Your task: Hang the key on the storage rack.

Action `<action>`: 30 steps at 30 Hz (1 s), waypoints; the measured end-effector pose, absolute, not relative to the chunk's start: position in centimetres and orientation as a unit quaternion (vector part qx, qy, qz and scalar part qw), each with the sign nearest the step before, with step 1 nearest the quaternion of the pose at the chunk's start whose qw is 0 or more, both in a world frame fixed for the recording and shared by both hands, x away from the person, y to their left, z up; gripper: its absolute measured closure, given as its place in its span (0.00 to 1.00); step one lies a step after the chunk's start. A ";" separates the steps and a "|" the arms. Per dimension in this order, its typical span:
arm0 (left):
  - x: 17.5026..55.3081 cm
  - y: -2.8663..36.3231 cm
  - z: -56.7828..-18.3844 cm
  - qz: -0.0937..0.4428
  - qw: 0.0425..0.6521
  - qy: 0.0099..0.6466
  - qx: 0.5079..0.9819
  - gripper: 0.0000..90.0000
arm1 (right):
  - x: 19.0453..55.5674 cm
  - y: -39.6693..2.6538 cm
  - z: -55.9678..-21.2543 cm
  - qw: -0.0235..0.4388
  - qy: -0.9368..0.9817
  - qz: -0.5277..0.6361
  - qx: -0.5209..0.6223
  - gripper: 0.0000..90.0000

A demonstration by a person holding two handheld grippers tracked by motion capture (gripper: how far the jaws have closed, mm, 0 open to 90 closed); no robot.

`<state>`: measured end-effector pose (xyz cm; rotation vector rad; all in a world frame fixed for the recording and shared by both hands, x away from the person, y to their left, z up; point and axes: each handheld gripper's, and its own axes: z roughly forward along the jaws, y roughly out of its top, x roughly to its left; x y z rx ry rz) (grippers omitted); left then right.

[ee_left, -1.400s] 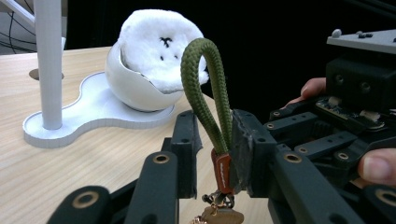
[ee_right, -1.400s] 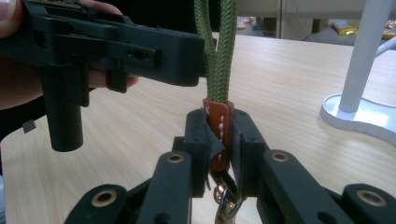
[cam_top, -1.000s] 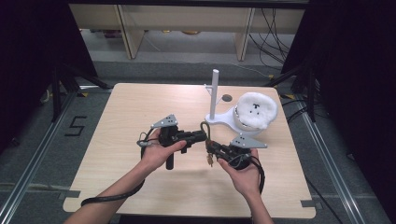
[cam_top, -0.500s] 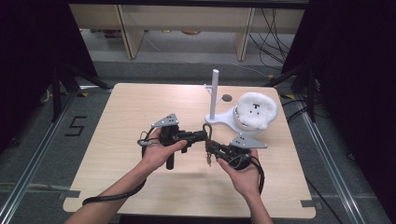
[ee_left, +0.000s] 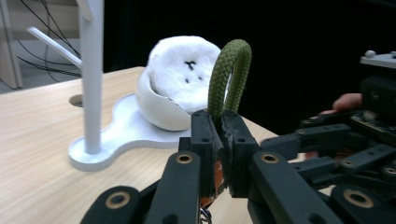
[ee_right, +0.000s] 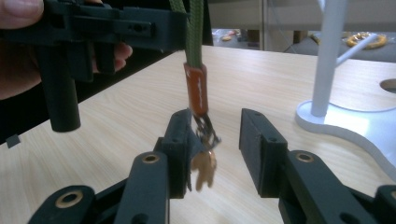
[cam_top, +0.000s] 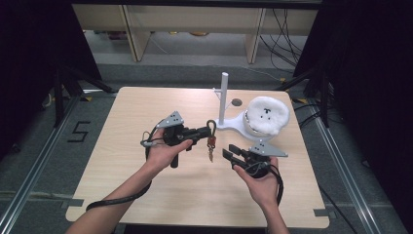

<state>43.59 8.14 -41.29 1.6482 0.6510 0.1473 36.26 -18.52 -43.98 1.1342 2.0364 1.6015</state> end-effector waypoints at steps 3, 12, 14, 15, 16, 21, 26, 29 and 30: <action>44.5 8.2 -41.2 0.077 0.629 0.287 0.718 0.94 | 36.0 -19.1 -44.4 0.154 0.708 0.558 0.406 0.71; 45.9 8.1 -40.7 0.094 0.622 0.285 0.723 0.94 | 35.6 -21.2 -45.5 0.180 0.709 0.543 0.414 0.71; 46.2 8.1 -40.7 0.098 0.621 0.285 0.723 0.94 | 35.3 -21.6 -45.6 0.181 0.707 0.539 0.421 0.71; 46.3 8.1 -40.6 0.098 0.620 0.287 0.724 0.94 | 35.1 -21.8 -45.7 0.189 0.706 0.531 0.429 0.71; 46.5 8.1 -40.6 0.100 0.619 0.287 0.724 0.94 | 35.0 -21.9 -45.7 0.189 0.706 0.528 0.432 0.71; 47.1 8.0 -40.6 0.105 0.616 0.286 0.727 0.94 | 35.0 -22.6 -46.1 0.202 0.709 0.523 0.428 0.70; 48.0 8.0 -40.5 0.112 0.612 0.288 0.728 0.94 | 34.5 -23.3 -46.8 0.206 0.708 0.513 0.439 0.70; 48.7 7.9 -40.3 0.116 0.610 0.288 0.729 0.94 | 34.1 -23.6 -47.2 0.204 0.701 0.512 0.453 0.69; 48.7 7.9 -40.3 0.116 0.610 0.288 0.729 0.94 | 34.1 -23.6 -47.2 0.204 0.701 0.512 0.453 0.69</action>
